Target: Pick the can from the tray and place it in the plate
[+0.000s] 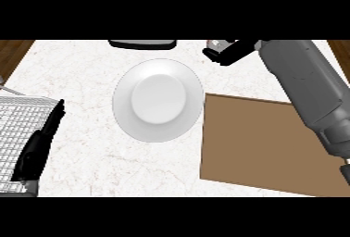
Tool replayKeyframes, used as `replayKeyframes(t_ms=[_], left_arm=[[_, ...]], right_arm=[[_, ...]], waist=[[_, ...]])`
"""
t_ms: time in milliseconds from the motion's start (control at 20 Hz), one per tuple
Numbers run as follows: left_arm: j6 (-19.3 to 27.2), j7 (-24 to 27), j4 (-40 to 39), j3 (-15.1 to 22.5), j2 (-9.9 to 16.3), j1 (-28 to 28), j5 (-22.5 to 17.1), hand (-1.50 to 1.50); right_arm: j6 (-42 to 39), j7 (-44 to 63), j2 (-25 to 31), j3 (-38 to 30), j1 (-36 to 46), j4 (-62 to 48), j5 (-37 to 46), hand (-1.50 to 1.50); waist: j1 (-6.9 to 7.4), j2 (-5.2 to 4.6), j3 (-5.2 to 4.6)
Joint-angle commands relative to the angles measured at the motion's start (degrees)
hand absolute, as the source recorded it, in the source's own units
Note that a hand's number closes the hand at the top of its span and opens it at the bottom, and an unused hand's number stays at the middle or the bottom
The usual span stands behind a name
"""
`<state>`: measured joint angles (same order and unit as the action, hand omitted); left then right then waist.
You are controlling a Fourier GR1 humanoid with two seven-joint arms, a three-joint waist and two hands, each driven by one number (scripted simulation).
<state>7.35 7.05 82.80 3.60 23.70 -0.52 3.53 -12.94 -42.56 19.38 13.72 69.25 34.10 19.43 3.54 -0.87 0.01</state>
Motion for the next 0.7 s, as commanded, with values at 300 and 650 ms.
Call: replayKeyframes(t_ms=[300,650], left_arm=[[-1.19,-0.8,3.45,-2.02,0.68,-3.71,-0.52,0.0],[-1.58,-0.3,1.88,-2.15,-0.26,-0.95,0.5,0.0]], right_arm=[[2.0,9.1,-15.87,3.16,7.96,-9.02,5.46,1.5],[4.33,10.74,-19.26,9.54,4.94,-11.28,4.48,1.5]], waist=[[-1.36,0.62,-0.04],[0.52,0.2,-0.08]])
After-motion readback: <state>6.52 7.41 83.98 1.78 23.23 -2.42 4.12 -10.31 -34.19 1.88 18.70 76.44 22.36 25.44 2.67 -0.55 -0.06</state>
